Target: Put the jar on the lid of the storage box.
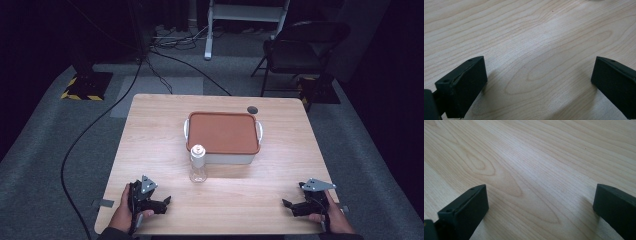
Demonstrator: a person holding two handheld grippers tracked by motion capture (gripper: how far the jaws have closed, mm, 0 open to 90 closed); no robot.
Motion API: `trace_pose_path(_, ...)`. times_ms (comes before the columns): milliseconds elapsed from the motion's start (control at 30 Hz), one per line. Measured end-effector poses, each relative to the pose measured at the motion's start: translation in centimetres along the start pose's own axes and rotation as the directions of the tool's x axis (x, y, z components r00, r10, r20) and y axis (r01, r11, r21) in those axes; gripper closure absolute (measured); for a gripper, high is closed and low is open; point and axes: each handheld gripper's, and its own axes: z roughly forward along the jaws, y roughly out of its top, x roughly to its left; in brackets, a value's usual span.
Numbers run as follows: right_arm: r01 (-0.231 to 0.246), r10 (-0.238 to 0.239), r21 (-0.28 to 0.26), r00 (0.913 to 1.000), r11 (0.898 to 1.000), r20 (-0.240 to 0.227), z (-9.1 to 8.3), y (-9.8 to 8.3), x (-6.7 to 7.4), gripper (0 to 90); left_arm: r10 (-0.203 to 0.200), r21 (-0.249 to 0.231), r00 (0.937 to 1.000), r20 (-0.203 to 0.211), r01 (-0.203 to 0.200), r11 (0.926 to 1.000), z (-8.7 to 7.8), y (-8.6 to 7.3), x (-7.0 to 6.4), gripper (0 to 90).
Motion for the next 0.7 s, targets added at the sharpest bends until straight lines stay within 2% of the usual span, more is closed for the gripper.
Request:
trace_pose_path(433,0.001,-0.001,-0.001,1.0,1.0,0.001,0.07,0.06,-0.05,0.0,0.001,-0.002,1.0,-0.001,-0.001,1.0,-0.01,-0.02,-0.02,0.4)
trace_pose_path(533,0.0,0.0,-0.001,1.0,1.0,0.001,0.07,0.06,-0.04,0.0,0.016,-0.002,0.9999,0.001,-0.016,0.9999,-0.06,-0.03,0.03,0.5)
trace_pose_path(567,0.001,-0.001,-0.001,1.0,1.0,0.001,0.07,0.06,-0.05,0.0,0.048,0.001,0.9988,-0.007,-0.048,0.9989,-0.21,0.04,-0.03,0.5)
trace_pose_path(600,0.001,-0.001,-0.001,1.0,1.0,0.001,0.07,0.06,-0.05,0.0,0.056,0.005,0.9983,-0.013,-0.056,0.9984,-0.25,0.1,-0.07,0.5)
trace_pose_path(700,0.001,-0.001,-0.001,1.0,1.0,0.001,0.07,0.06,-0.05,0.0,0.053,0.017,0.9984,-0.018,-0.053,0.9984,-0.29,0.2,-0.17,0.7)
